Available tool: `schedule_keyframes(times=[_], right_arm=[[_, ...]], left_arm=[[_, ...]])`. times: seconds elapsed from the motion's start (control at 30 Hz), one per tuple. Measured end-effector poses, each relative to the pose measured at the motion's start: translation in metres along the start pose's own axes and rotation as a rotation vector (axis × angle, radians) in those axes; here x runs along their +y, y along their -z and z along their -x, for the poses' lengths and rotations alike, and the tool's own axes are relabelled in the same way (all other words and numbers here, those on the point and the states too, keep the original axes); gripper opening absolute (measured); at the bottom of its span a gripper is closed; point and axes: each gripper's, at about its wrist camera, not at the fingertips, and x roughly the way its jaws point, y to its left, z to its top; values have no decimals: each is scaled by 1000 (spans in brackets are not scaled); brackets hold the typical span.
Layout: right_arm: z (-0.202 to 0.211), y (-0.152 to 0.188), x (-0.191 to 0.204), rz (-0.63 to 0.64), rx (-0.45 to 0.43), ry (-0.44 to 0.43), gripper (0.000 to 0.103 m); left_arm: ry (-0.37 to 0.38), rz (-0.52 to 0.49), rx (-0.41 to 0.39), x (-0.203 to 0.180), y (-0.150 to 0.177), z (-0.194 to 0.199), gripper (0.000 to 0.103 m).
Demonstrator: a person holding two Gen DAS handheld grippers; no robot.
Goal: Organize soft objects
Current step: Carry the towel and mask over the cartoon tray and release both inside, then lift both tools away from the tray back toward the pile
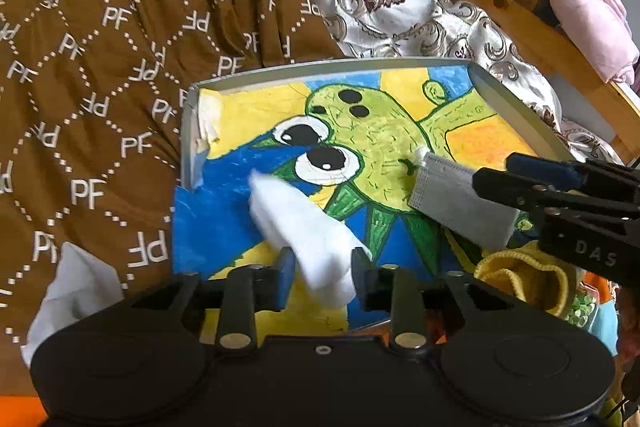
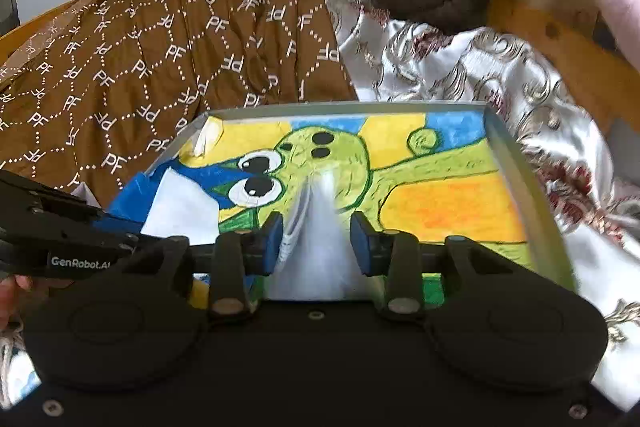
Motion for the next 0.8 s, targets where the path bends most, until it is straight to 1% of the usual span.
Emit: schedule_keyframes(times=[0.03, 0.1, 0.2, 0.23, 0.27, 0.3, 0.33, 0.47, 0.5, 0.53, 0.6, 0.63, 0.67, 0.73, 0.8], right_arm=[[5, -2, 0, 1, -8, -1, 33], [15, -6, 0, 3, -21, 1, 40], [30, -13, 3, 8, -44, 2, 46], [35, -16, 4, 7, -53, 2, 48], [41, -18, 5, 6, -65, 1, 53], [48, -21, 6, 5, -79, 1, 55], [55, -23, 6, 4, -94, 1, 55], [84, -31, 10, 4, -150, 2, 62], [93, -34, 11, 6, -164, 4, 67], [101, -36, 12, 8, -180, 6, 69], [119, -39, 14, 13, -216, 5, 74], [129, -41, 14, 15, -240, -4, 76], [138, -42, 15, 15, -255, -5, 79], [155, -43, 18, 14, -284, -11, 82], [173, -42, 21, 18, -306, -17, 84]], left_arm=[[-5, 1, -3, 0, -1, 4, 41], [-14, 9, -13, 0, -2, 12, 47], [-28, 13, -45, -1, -5, 28, 54], [-34, 13, -66, -2, -6, 35, 58], [-44, 16, -90, -3, -6, 42, 61], [-54, 21, -118, -4, -6, 50, 66], [-62, 25, -150, -5, -6, 59, 69], [-84, 36, -252, -8, -7, 93, 73], [-91, 39, -276, -9, -7, 101, 76], [-99, 41, -306, -11, -6, 111, 79], [-109, 45, -363, -13, -4, 130, 83], [-113, 46, -390, -14, -3, 141, 83], [-117, 46, -411, -15, 0, 148, 84], [-141, 44, -459, -19, 8, 167, 88], [-178, 40, -489, -23, 17, 184, 93]])
